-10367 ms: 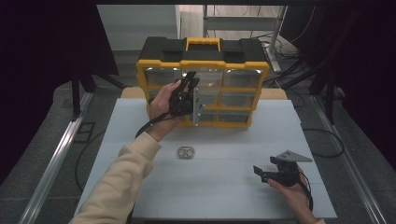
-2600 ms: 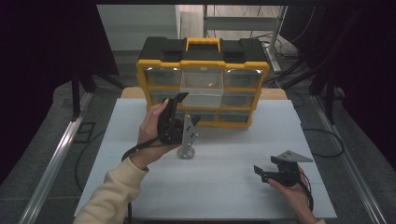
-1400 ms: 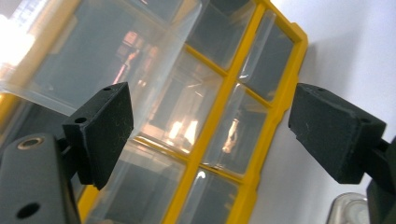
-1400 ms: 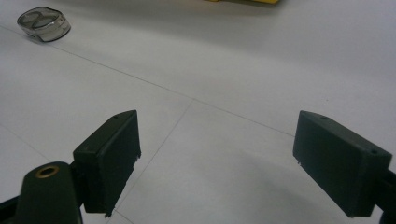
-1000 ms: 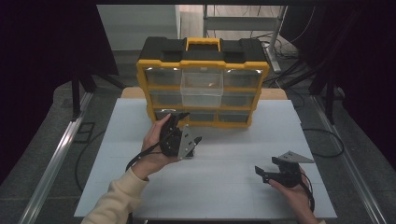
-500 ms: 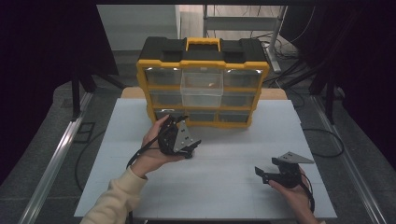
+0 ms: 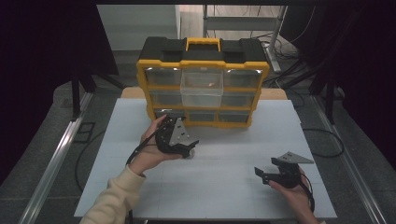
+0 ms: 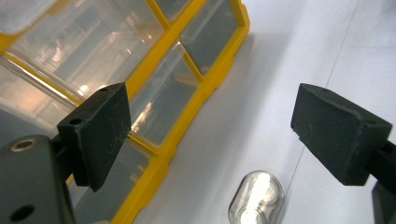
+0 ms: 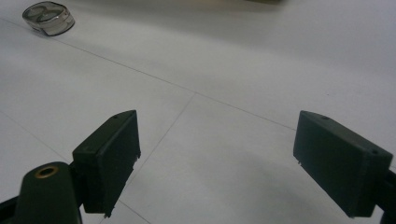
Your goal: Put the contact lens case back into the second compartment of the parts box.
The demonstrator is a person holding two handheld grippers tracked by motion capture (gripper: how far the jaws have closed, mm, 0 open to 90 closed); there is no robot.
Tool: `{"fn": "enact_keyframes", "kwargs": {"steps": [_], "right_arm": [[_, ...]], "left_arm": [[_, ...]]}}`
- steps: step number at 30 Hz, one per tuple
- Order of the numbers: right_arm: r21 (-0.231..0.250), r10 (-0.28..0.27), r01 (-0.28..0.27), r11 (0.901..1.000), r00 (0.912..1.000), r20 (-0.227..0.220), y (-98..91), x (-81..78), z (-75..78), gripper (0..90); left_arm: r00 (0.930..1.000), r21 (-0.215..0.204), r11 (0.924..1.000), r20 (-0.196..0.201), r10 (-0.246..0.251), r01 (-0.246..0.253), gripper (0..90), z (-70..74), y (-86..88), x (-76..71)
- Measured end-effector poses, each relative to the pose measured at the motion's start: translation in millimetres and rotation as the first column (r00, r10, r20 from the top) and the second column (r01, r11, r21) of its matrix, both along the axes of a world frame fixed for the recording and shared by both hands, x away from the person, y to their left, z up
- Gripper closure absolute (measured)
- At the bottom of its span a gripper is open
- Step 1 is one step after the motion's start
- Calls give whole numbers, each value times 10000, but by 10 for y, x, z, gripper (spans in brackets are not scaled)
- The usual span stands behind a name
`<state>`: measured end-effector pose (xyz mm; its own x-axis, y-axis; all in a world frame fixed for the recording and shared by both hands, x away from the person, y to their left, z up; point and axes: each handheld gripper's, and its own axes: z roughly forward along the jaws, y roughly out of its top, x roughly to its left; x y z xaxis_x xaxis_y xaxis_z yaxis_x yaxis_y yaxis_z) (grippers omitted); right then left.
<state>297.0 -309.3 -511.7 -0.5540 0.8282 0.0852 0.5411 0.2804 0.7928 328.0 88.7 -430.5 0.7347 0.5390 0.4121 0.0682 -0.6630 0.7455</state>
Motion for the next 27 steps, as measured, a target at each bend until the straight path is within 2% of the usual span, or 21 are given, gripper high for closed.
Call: {"fn": "enact_keyframes", "kwargs": {"steps": [15, 20, 23, 27], "right_arm": [[-46, 16, -15, 10000, 10000, 1, 1, -4, 0, 149], [-28, 9, -9, 10000, 10000, -3, -2, -3, 3, 149], [-18, -7, 7, 10000, 10000, -11, -8, 1, 3, 149], [-2, -20, 20, 10000, 10000, -16, -8, -4, 5, 150]], "left_arm": [[9969, -164, 9996, -749, -253, 242, 129, -80, 36, 110], [9916, -159, 9987, -1193, -506, 491, 129, -111, 12, 151], [9878, -359, 9975, -1412, -661, 616, 128, -114, -7, 186], [9829, -224, 9956, -1583, -937, 913, 117, -122, -23, 221]]}}
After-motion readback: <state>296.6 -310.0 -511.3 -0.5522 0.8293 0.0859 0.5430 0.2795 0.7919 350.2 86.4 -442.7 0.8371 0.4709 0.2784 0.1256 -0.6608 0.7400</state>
